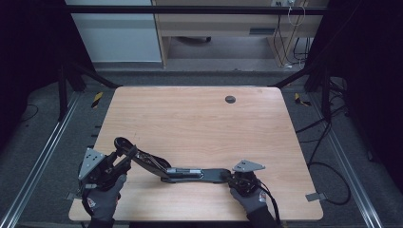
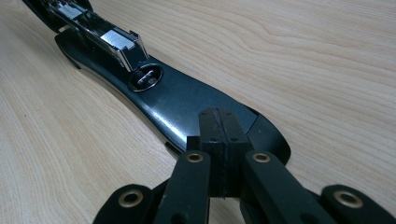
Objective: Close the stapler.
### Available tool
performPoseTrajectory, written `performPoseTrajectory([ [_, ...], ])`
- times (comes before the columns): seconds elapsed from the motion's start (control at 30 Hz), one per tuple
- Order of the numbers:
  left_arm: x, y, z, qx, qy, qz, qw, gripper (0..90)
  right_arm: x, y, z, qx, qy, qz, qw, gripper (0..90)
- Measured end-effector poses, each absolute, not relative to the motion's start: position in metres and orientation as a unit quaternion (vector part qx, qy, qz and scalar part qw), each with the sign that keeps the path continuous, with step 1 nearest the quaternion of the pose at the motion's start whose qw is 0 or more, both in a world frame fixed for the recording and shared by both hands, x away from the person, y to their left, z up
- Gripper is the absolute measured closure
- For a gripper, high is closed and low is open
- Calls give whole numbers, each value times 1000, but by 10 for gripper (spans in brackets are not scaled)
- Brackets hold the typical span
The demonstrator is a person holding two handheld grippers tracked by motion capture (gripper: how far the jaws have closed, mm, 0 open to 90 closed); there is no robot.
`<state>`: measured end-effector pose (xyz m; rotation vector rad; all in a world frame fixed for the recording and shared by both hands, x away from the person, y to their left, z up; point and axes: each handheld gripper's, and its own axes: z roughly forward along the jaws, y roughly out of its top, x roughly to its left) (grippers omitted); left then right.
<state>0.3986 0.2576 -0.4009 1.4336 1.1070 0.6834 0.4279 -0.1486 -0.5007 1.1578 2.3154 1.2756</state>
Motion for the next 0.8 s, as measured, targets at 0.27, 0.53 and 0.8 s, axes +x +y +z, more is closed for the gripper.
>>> performPoseTrajectory([
  [0.27,399,254,-399,613,466,294,566,596,428,-149,-501,400,795,439,127,900],
  [0.53,400,244,-395,618,455,303,565,601,429,-150,-501,403,793,440,125,900],
  [0.8,400,233,-391,624,443,311,564,605,428,-153,-501,408,791,438,126,900],
])
